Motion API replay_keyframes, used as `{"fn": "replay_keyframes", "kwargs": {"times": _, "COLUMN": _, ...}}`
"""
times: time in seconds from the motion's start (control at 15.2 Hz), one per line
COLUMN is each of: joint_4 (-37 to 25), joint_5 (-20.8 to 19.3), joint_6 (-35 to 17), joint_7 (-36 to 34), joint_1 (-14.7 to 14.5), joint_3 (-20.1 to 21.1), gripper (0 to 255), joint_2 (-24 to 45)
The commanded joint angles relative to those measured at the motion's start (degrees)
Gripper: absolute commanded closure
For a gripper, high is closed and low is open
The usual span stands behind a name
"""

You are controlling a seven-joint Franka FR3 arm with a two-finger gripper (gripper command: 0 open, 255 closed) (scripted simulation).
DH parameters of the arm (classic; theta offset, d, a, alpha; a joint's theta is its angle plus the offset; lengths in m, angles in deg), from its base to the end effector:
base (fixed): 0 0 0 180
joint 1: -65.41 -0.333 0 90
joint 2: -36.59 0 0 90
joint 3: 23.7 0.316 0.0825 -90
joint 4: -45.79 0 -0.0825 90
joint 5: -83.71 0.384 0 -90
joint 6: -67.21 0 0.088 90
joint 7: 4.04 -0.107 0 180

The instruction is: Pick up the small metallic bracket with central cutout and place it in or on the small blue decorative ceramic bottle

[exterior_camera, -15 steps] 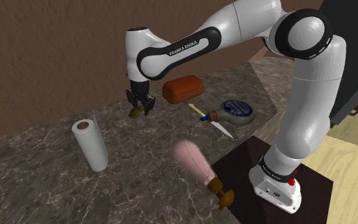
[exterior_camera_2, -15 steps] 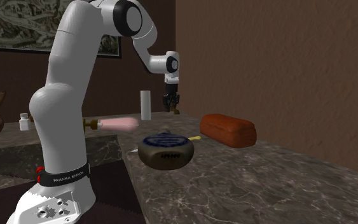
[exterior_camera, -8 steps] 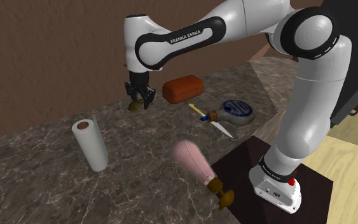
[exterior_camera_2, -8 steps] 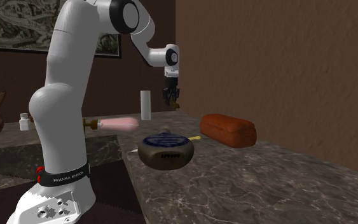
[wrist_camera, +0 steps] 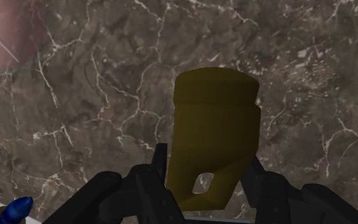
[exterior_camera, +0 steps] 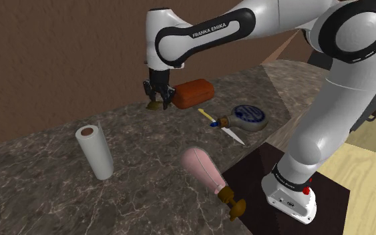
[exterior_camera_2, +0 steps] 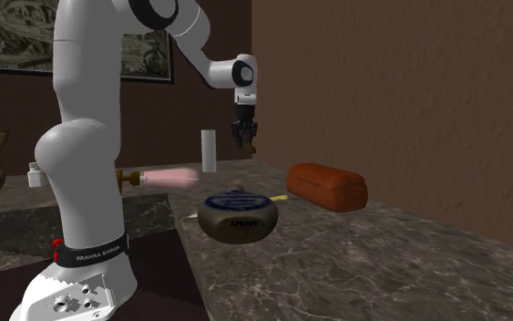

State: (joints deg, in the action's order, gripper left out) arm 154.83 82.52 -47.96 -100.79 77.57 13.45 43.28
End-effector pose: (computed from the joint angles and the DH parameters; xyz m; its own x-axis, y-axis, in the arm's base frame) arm 0.5349 0.2367 0.4504 0.3174 -0.9468 -0.0528 -0.9482 -0.3175 -0.0081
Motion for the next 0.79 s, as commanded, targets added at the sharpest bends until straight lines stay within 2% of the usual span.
{"fn": "replay_keyframes", "kwargs": {"times": 0.0, "joint_4": 5.53, "joint_5": 3.56, "joint_6": -1.31, "joint_7": 3.96, "joint_1": 2.10, "joint_3": -0.54, "gripper": 255, "joint_2": -5.16}}
{"fn": "replay_keyframes", "kwargs": {"times": 0.4, "joint_4": 17.83, "joint_5": 11.43, "joint_6": -1.95, "joint_7": 15.14, "joint_1": 4.59, "joint_3": -5.12, "gripper": 255, "joint_2": -18.05}}
{"fn": "replay_keyframes", "kwargs": {"times": 0.73, "joint_4": 26.32, "joint_5": 14.74, "joint_6": -1.06, "joint_7": 23.43, "joint_1": 5.15, "joint_3": -10.46, "gripper": 255, "joint_2": -27.11}}
